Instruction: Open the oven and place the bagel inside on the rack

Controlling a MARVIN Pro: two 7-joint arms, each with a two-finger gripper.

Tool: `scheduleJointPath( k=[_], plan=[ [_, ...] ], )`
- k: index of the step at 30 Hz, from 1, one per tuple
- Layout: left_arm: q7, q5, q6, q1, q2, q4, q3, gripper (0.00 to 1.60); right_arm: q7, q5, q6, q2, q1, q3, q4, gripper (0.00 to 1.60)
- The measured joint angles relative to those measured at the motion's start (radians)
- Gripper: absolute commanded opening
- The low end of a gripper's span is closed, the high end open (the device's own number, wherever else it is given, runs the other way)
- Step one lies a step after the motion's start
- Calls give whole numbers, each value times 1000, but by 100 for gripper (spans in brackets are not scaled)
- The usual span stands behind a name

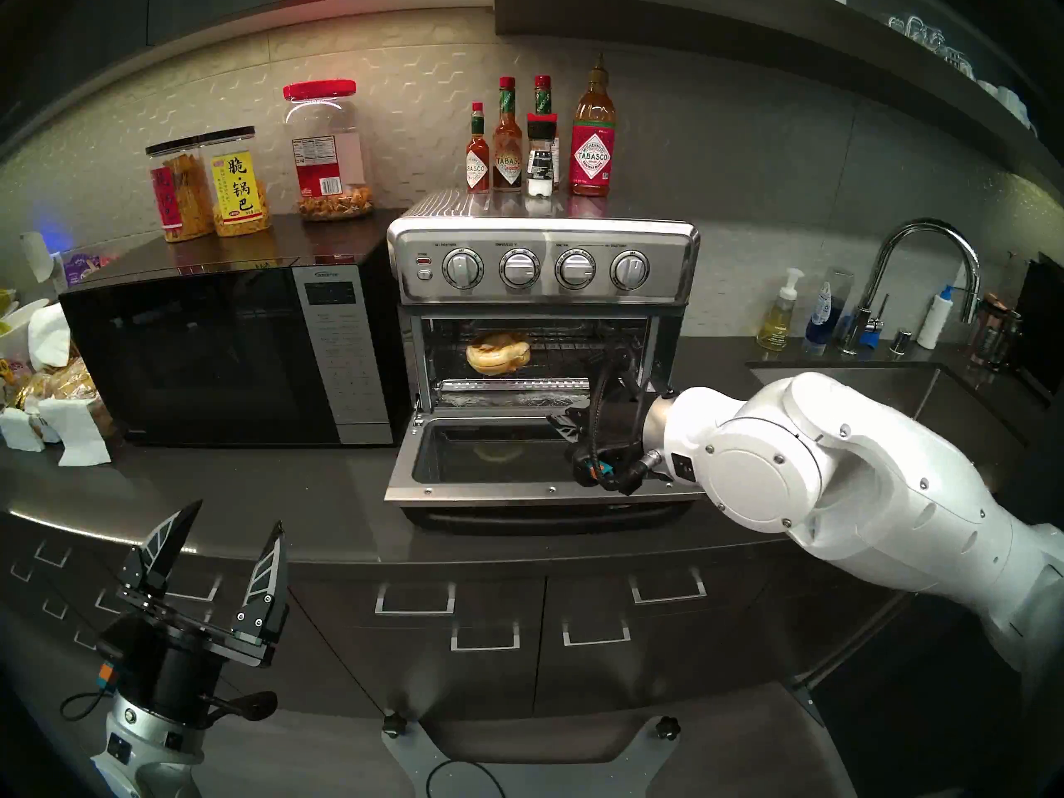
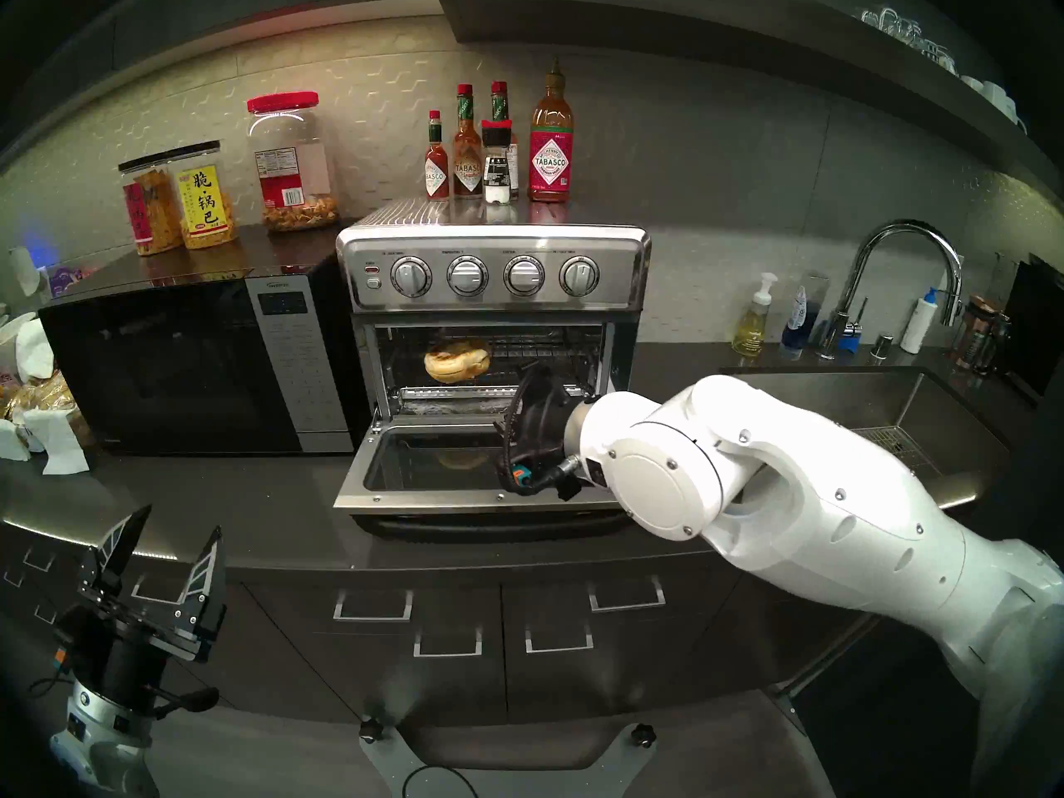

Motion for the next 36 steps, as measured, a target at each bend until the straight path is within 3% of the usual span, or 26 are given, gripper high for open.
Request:
scheduleJointPath(
  k=[9,19,36],
  plan=[
    [0,0,0,0,0,0,0,160,-83,61,-30,96,-75,36,-74,0],
    [0,0,0,0,0,0,0,160,-164,107,-112,222,-172,96,-108,0],
    [0,0,0,0,0,0,0,160,-336,119,-210,386,-297,93,-132,0]
  ],
)
